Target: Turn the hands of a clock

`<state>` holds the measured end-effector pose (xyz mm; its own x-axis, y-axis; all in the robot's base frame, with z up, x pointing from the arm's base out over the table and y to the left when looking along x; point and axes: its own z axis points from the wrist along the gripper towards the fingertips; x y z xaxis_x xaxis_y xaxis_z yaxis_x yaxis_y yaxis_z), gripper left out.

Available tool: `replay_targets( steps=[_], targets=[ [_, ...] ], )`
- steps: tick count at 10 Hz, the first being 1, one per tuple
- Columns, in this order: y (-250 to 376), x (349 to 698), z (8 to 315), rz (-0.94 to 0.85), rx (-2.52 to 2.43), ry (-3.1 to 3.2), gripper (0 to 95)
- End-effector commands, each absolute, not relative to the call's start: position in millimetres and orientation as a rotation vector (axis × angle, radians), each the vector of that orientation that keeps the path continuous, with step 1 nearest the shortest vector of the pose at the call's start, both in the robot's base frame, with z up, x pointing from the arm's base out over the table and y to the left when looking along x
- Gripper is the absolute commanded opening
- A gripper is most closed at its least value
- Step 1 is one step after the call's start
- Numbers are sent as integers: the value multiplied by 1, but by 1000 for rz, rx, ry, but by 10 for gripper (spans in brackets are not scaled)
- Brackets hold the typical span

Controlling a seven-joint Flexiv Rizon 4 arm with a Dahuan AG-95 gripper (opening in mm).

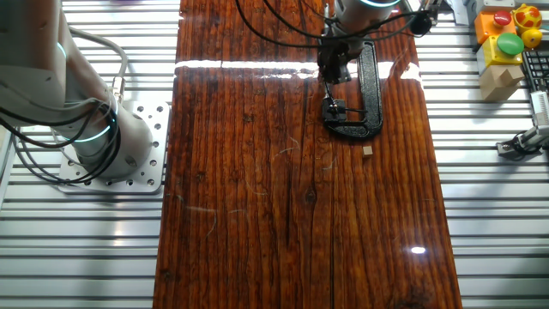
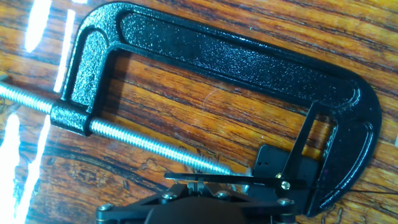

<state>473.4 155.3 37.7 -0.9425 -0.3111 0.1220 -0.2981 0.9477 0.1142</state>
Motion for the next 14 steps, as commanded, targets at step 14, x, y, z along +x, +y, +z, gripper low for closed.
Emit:
replay_targets(
  steps=[14],
  targets=[
    [155, 473, 34, -139, 464, -2958, 0]
  ],
)
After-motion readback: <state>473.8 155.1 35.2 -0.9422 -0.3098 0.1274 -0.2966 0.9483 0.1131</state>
